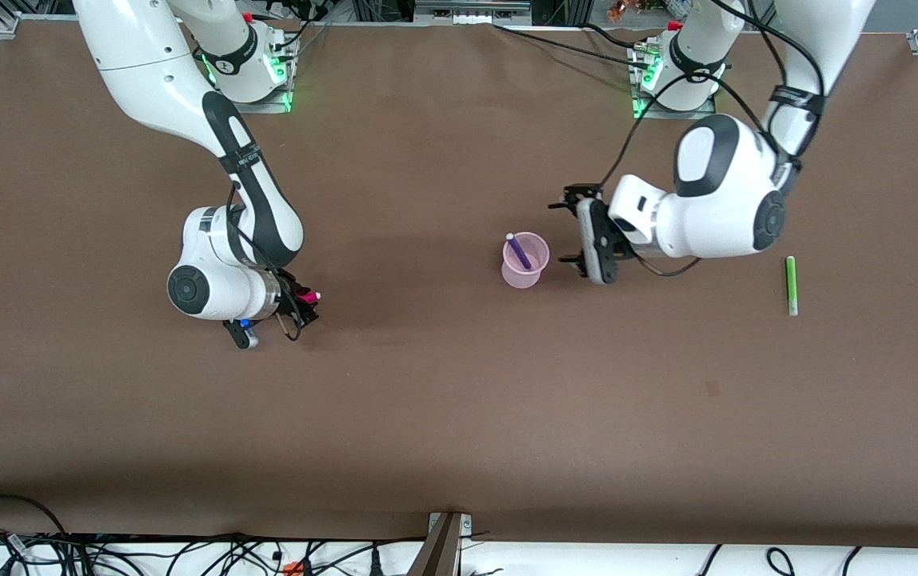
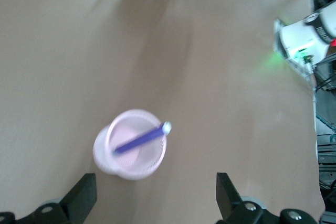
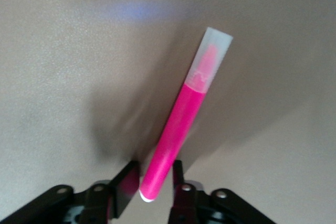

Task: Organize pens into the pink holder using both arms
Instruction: 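Withdraw the left gripper while the right gripper lifts the pink marker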

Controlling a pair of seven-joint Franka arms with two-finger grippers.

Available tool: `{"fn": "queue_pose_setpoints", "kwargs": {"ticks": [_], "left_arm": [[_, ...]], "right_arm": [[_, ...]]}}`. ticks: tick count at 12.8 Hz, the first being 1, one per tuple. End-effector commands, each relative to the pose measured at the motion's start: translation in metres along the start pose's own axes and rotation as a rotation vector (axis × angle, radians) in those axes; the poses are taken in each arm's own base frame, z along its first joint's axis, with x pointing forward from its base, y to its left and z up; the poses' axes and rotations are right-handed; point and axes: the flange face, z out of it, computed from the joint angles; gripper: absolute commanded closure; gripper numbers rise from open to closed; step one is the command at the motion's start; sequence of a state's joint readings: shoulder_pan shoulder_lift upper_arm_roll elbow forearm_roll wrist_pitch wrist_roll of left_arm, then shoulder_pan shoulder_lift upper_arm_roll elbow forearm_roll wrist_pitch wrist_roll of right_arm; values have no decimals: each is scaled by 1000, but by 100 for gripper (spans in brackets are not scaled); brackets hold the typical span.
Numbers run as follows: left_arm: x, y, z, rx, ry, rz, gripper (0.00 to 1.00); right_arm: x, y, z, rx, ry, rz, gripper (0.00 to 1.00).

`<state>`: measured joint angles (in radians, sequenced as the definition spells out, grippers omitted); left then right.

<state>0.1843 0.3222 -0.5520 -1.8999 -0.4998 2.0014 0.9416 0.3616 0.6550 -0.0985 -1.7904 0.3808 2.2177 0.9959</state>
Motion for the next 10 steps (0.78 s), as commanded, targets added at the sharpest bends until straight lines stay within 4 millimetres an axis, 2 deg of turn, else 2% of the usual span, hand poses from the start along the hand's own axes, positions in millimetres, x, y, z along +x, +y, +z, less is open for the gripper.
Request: {"fn": "queue_pose_setpoints", "kwargs": {"ticks": [1,4,6,8,10], "left_arm": [[-6,-3,-48,133,-147,-191,0],[2,-7,-121,414,-283,-274,0],[-1,-9,-176,527,-276,-404,0],[-10,1,-225,583,-302,-512,0],[-17,14,-255,582,-316,-571,0]], "right_arm": [[-6,8,1,5,-17,-35,84],[-9,7,-7,13,-17,-57,95],[-14,5,-22,24,-20,-71,96],[-35,0,-41,15,-108,-64,96],[-55,-8,-69,42,-256,-29,96]]}}
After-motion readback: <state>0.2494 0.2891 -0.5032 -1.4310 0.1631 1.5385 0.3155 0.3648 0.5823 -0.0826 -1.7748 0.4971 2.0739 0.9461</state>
